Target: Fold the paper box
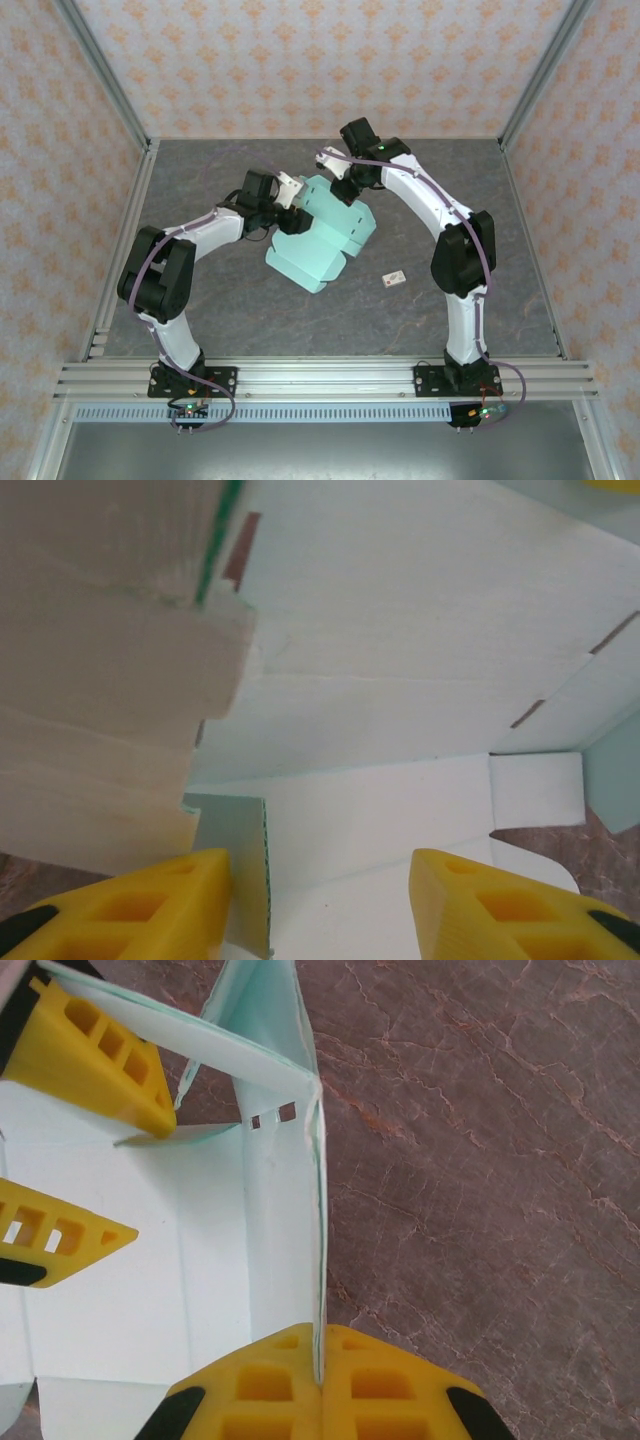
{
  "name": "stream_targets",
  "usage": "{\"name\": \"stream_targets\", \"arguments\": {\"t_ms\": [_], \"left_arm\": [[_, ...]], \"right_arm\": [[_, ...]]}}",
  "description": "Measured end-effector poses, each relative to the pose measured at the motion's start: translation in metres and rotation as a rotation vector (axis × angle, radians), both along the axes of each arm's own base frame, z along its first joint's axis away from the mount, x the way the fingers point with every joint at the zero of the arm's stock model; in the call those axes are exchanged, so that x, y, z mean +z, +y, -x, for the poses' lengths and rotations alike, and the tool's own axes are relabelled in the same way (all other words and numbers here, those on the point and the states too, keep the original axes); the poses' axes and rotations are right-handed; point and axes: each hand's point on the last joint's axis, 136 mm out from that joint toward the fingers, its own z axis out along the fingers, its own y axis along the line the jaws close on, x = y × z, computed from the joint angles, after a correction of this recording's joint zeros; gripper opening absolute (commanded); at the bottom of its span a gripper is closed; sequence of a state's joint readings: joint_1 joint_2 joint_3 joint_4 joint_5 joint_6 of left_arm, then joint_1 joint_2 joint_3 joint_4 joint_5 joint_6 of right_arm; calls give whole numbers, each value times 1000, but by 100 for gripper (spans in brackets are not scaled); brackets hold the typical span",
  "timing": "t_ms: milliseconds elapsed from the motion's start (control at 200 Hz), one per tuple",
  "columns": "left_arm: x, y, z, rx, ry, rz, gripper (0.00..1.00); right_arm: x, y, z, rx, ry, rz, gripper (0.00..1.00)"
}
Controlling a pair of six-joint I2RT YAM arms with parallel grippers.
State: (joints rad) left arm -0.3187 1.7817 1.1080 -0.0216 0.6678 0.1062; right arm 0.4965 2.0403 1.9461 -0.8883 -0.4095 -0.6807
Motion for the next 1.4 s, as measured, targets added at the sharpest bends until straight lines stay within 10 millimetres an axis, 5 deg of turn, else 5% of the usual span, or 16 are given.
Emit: {"name": "stream_targets", "arguments": {"t_ms": [370, 580, 871, 1111, 1401], "left_arm": [[-6, -21, 10, -44, 23, 77, 46], [-2, -13, 26, -29, 26, 88, 49], [73, 13, 37, 30, -109, 169, 51], [116, 15, 12, 59, -152, 212, 53], [116, 17, -20, 67, -86, 227, 53]], "right_arm": [[-5, 0, 2, -8, 22, 3, 0], [-6, 0, 2, -8, 23, 3, 0], [-5, 4, 5, 9, 43, -32, 0], [-4, 7, 10, 24, 58, -54, 0], [1, 8, 11, 29, 53, -66, 0]]}}
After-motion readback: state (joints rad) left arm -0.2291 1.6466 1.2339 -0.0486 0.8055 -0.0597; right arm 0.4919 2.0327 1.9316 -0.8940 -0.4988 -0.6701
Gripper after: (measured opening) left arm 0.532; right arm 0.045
